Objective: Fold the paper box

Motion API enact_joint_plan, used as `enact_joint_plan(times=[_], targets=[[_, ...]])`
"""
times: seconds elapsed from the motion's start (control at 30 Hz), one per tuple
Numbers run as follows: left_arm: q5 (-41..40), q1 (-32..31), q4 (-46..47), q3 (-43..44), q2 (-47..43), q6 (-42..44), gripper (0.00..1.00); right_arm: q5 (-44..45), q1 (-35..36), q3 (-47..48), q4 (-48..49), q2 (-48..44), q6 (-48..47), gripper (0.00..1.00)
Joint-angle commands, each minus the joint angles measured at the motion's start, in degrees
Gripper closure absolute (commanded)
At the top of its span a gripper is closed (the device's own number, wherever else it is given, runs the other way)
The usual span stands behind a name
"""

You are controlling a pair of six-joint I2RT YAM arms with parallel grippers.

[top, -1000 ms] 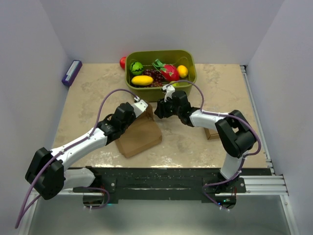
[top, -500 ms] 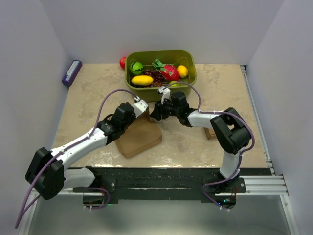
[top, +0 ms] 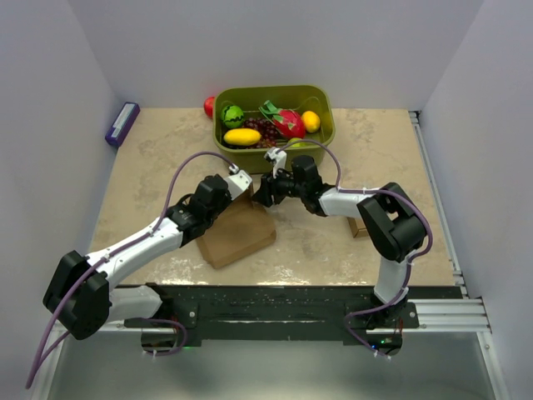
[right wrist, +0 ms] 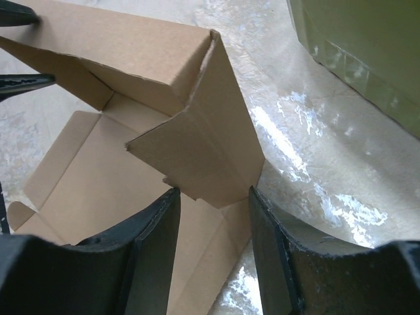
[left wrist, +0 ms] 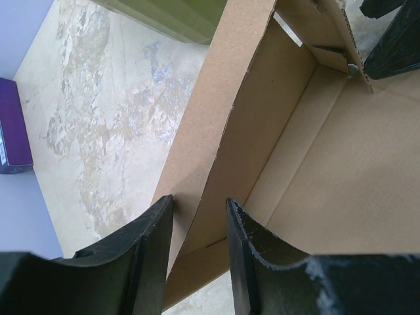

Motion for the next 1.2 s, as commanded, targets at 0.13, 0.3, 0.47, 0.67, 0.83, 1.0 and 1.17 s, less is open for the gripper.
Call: enact_joint_plan(times=[0.13,0.3,0.47,0.67,0.83,1.0,1.17], targets=[[7.6,-1.0,-5.3,-1.9,2.2,-1.7,0.59,-1.5,0.5,1.9,4.8,0.2,-1.2,0.53],[7.6,-1.0,-5.3,-2.0,2.1,-1.6,0.59,-1.2,0.5,3.0,6.1,1.7,-1.4,0.55],[7.8,-1.1,-5.2,-2.0,2.1,-1.5,0.60,-0.8,0.5,5.4,5.8,2.8,-2.3,0.55],[8.1,-1.0,-5.3,-2.1,2.1,-1.3,0.61,0.1,0.5,8.5,4.3,4.0,-4.3,0.56],[8.1,-0.9,-5.1,-2.1,2.1,-1.1,0.61,0.4,0.5,10.2,3.3,5.2,-5.3,0.66],[8.2,-0.9,-5.0,-1.9,2.2,-1.1,0.61,1.1,0.5,10.2,3.7,5.7,-5.7,0.75],[8.6,-0.9,-5.1,-1.9,2.3,-0.9,0.61,3.3,1.2,9.9,4.8,6.2,-6.3,0.72]])
